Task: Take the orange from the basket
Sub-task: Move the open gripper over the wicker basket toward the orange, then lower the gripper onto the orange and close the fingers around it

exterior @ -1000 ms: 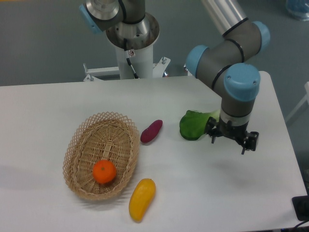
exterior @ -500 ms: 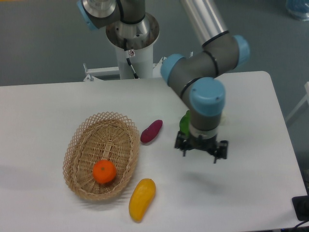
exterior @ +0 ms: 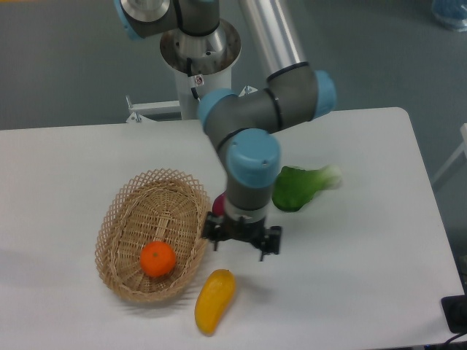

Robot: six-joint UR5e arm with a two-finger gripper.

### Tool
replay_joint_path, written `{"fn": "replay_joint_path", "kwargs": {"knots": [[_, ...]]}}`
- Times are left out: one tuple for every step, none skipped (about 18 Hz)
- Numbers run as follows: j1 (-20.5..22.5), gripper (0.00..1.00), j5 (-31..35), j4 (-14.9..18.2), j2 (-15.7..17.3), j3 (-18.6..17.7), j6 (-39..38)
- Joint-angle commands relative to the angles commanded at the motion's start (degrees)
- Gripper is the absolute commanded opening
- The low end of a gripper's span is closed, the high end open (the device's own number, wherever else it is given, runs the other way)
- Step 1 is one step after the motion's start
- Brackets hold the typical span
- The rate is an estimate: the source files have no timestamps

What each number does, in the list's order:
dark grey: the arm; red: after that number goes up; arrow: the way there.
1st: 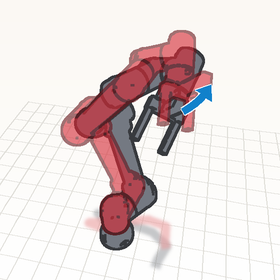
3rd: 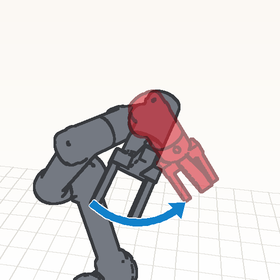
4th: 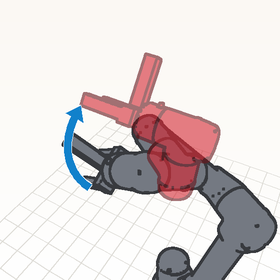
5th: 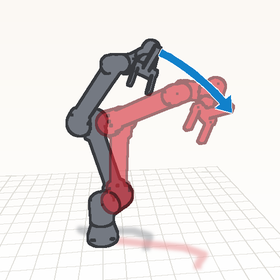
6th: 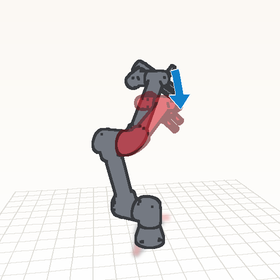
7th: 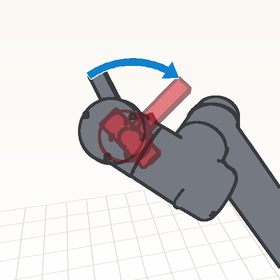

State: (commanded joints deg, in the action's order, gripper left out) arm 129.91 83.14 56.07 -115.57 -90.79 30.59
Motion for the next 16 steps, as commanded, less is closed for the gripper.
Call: {"fn": "replay_joint_path", "kwargs": {"knots": [[-1.0, 1.0, 0.1, -0.1, -0.1, 0.0, -0.7], [-1.7, 1.0, 0.3, -0.2, -0.2, 0.0, -1.1], [-2.5, 1.0, 0.4, -0.2, -0.3, -0.1, -1.4], [-3.2, 1.0, 0.4, -0.4, -0.3, -0.4, -1.7], [-4.5, 1.0, 0.5, -0.6, -0.4, -1.1, -1.8], [-5.2, 1.0, 1.1, -0.7, -0.3, -1.7, -1.8], [-6.2, 1.0, 1.8, -0.6, -0.4, -1.8, -1.9], [-7.7, 1.0, 3.2, -0.6, -0.9, -2.0, -1.9], [-8.8, 1.0, 3.9, -0.5, -1.4, -2.1, -2.1], [-9.4, 1.0, 4.7, -0.5, -1.8, -2.1, -2.7], [-9.9, 1.0, 5.0, -0.5, -2.3, -2.0, -3.3], [-10.5, 1.0, 4.9, -0.5, -2.5, -2.0, -3.4], [-10.6, 1.0, 4.9, -0.4, -2.5, -2.1, -3.4], [-11.1, 1.0, 4.9, -0.4, -2.7, -2.1, -3.4], [-11.2, 1.0, 5.0, -0.4, -3.2, -2.0, -3.4], [-11.2, 1.0, 5.1, -0.5, -3.6, -2.1, -3.3]]}}
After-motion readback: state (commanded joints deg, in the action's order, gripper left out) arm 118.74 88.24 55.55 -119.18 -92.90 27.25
